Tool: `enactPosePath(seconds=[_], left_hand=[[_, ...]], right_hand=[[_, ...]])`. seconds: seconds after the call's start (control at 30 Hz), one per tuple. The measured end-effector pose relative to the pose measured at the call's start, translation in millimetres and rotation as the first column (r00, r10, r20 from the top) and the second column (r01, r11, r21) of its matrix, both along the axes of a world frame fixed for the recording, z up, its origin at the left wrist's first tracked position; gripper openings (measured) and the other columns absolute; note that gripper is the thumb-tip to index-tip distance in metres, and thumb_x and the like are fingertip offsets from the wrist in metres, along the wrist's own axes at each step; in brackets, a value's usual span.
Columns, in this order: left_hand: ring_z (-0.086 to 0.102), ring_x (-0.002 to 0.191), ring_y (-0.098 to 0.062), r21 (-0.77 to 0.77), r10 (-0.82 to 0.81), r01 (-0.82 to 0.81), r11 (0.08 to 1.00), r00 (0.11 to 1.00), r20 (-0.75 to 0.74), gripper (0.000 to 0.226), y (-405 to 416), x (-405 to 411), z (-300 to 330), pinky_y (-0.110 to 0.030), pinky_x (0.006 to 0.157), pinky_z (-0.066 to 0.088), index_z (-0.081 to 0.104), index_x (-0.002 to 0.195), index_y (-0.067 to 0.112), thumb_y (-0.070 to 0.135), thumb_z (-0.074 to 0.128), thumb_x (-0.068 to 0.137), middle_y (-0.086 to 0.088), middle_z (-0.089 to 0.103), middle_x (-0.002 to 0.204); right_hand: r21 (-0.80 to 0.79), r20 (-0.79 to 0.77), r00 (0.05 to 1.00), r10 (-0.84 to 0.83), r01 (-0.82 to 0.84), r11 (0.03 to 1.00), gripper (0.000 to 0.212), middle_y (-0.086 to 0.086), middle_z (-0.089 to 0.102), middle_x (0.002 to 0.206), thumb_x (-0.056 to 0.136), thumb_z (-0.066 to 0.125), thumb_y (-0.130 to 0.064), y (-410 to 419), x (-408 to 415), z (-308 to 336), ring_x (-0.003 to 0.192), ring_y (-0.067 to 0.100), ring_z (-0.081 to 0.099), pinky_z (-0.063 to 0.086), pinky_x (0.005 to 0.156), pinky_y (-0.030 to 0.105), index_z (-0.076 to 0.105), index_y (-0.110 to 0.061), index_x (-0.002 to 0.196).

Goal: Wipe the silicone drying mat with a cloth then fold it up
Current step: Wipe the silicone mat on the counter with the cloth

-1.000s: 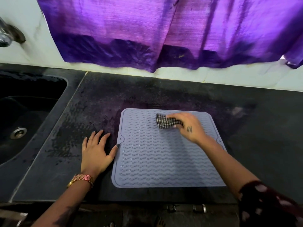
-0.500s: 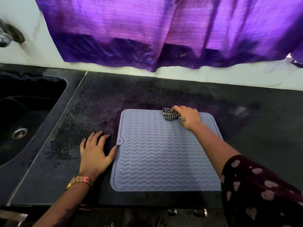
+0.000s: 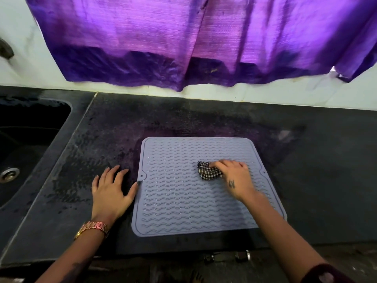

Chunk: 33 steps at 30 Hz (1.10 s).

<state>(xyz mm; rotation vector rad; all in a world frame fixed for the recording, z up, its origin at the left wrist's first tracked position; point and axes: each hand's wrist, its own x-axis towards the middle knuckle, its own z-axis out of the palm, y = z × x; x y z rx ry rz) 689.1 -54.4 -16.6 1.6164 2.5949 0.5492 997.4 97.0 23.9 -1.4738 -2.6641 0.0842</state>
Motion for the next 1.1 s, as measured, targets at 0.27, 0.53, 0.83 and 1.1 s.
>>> enactPosePath(seconds=[0.27, 0.53, 0.83, 1.1], left_hand=[[0.027, 0.140, -0.029, 0.004, -0.007, 0.007, 1.000, 1.000, 0.011, 0.085, -1, 1, -1, -0.049, 0.115, 0.012, 0.053, 0.131, 0.018, 0.072, 0.020, 0.074, -0.009, 0.043, 0.144], [0.024, 0.141, -0.029, 0.003, -0.019, 0.019, 1.000, 1.000, 0.012, 0.086, -3, 1, 0, -0.049, 0.116, 0.011, 0.052, 0.133, 0.017, 0.070, 0.020, 0.074, -0.010, 0.041, 0.146], [0.025, 0.141, -0.029, -0.002, -0.017, 0.017, 1.000, 1.000, 0.003, 0.085, -3, 1, -2, -0.047, 0.115, 0.010, 0.052, 0.134, 0.017, 0.071, 0.020, 0.075, -0.009, 0.041, 0.146], [0.025, 0.141, -0.029, -0.003, -0.019, 0.019, 1.000, 1.000, 0.008, 0.085, -3, 2, -2, -0.047, 0.116, 0.010, 0.052, 0.133, 0.017, 0.071, 0.021, 0.075, -0.010, 0.042, 0.146]], right_hand=[[0.006, -0.055, 0.998, -0.010, 0.011, 1.000, 0.059, -0.017, 0.056, 0.124, 0.079, 0.051, -0.004, -53, 28, -1, 0.119, 0.010, 0.048, 0.024, 0.100, 0.034, 0.051, -0.042, 0.124], [-0.008, -0.159, 0.986, 0.041, -0.042, 0.999, 0.061, -0.013, 0.064, 0.110, 0.063, 0.057, 0.003, -93, 53, 5, 0.107, 0.016, 0.058, 0.027, 0.096, 0.034, 0.064, -0.035, 0.110], [-0.102, -0.254, 0.966, 0.044, -0.072, 0.992, 0.068, -0.026, 0.060, 0.106, 0.058, 0.065, 0.005, -117, 80, 4, 0.104, 0.006, 0.055, 0.027, 0.095, 0.029, 0.060, -0.046, 0.103], [-0.665, -0.367, 0.930, -0.036, -0.235, 0.708, 0.051, -0.016, 0.068, 0.098, 0.078, 0.065, 0.004, -46, 98, 59, 0.087, -0.001, 0.063, 0.050, 0.075, 0.016, 0.067, -0.039, 0.105]])
